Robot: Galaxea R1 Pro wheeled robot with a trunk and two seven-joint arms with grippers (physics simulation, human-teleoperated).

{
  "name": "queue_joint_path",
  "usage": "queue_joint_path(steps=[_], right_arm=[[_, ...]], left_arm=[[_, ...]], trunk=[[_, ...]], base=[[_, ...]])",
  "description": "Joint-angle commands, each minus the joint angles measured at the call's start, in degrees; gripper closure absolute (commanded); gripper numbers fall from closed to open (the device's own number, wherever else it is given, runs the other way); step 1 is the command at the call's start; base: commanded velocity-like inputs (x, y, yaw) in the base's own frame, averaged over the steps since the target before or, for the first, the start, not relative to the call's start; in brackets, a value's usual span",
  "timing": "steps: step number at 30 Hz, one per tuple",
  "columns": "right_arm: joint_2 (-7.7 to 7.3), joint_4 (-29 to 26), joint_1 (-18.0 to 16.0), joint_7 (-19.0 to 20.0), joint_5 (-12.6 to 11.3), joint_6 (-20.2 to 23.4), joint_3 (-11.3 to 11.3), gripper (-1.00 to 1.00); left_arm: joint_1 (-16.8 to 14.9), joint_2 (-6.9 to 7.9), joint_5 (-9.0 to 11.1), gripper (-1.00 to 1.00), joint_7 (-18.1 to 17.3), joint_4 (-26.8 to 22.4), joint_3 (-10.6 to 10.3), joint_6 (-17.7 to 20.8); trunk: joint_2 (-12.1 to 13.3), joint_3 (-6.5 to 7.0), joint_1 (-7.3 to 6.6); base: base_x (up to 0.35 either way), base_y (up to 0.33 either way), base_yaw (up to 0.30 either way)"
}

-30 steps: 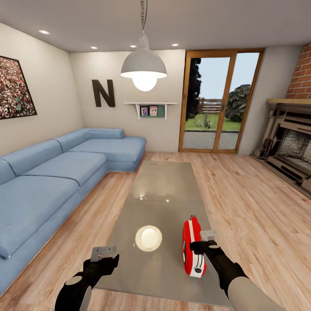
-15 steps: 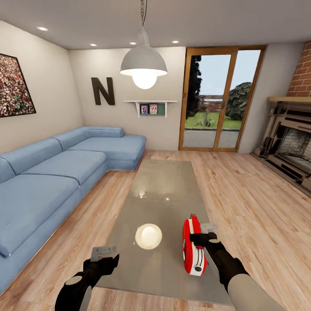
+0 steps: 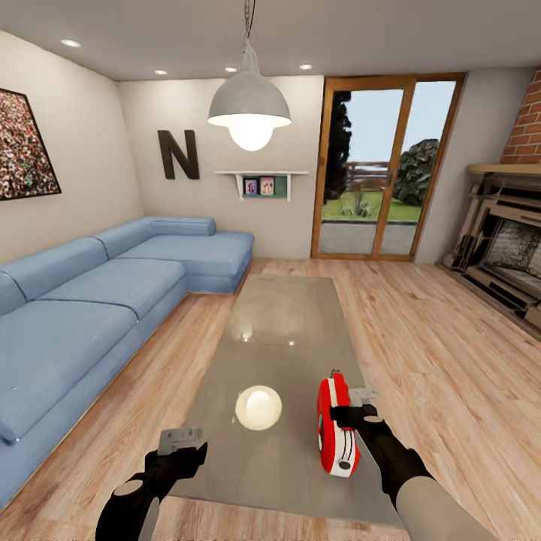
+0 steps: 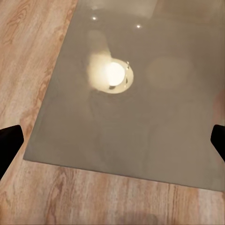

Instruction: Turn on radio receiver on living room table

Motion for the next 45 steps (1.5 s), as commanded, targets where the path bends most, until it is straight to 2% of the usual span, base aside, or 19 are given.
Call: queue_joint_path(steps=[1, 36, 45], right_arm=[[0.00, 0.0, 0.0, 0.0, 0.0, 0.0, 0.0, -1.00], [0.00, 0.1, 0.0, 0.0, 0.1, 0.0, 0.0, -1.00], [0.00, 0.0, 0.0, 0.0, 0.1, 0.0, 0.0, -1.00]], left_arm=[[0.0, 0.00, 0.0, -1.00, 0.0, 0.0, 0.0, 0.0], [0.0, 0.00, 0.1, -1.00, 0.0, 0.0, 0.0, 0.0], [0.0, 0.00, 0.1, -1.00, 0.0, 0.0, 0.0, 0.0]], trunk=[[0.0, -0.10, 0.00], [0.0, -3.37, 0.00], [0.0, -3.60, 0.00]], base=[[0.000, 0.000, 0.000], [0.000, 0.000, 0.000], [0.000, 0.000, 0.000]])
